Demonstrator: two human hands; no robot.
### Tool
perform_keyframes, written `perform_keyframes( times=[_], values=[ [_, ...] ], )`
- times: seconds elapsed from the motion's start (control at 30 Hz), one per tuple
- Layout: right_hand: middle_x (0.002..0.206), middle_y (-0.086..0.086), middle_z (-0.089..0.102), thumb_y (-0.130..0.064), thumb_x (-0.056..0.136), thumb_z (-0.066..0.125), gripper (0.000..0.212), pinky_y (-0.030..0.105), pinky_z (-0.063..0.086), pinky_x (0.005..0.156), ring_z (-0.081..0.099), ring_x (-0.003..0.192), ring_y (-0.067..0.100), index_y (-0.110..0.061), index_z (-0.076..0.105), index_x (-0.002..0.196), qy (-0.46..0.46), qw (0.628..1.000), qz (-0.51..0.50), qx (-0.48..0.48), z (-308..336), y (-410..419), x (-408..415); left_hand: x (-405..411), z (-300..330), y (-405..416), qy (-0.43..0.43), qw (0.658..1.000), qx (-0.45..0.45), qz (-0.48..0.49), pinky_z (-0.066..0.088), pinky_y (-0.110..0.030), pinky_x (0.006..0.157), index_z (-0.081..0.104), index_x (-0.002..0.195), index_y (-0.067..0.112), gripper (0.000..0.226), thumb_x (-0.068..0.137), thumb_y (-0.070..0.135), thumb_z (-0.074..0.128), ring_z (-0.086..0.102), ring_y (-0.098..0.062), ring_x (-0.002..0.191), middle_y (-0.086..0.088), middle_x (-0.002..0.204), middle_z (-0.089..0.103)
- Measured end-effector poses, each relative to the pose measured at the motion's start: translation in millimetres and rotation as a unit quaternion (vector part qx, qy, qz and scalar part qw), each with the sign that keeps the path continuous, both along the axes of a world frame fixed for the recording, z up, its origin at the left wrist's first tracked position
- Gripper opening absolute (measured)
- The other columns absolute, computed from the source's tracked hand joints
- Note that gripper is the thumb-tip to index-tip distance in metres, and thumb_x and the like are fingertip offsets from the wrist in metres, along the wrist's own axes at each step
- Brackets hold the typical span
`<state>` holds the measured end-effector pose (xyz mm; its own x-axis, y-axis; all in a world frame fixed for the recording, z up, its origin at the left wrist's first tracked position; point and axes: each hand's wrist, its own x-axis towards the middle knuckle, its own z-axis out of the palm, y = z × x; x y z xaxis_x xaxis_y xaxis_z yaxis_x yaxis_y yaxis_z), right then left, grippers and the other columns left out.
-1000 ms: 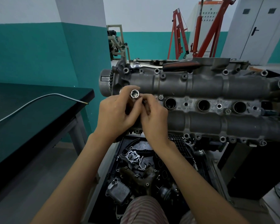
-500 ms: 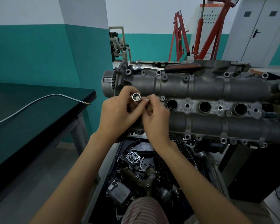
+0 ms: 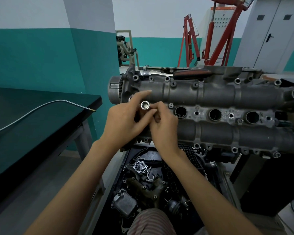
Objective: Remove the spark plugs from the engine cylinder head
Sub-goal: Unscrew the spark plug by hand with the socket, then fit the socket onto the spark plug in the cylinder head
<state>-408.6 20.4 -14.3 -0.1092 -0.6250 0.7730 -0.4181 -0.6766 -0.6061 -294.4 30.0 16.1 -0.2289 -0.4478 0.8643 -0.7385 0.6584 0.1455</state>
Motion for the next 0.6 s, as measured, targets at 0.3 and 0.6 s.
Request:
perform_keyframes(
  times=[0.3,0.6],
  values=[
    [0.083,-0.016,0.053,-0.008,0.094,0.045,0.034,0.007,0.036,0.066,0.050,0.071,-0.007,-0.008,0.050,0.127,0.075,0.994,0.071,0.046,6.5,5.0,-12.9,-6.5,8.2,-0.9,0.061,0.997,0.048,0.027,0.033,-0.029,0.044,0.039,0.071,0.015,0.035,0.085,0.030,0.067,0.039,-0.013,0.044,0.010,0.051,0.039],
    [0.066,0.006,0.057,-0.004,0.089,0.041,0.021,0.026,0.040,0.044,0.050,0.049,0.015,-0.023,0.050,0.089,-0.037,0.992,0.050,0.106,36.4,26.7,-42.0,-22.8,33.8,9.8,-0.074,0.950,0.107,0.284,0.012,-0.024,0.044,0.036,0.050,0.017,0.054,0.091,0.051,0.044,0.029,-0.016,0.044,0.004,0.046,0.030]
  ],
)
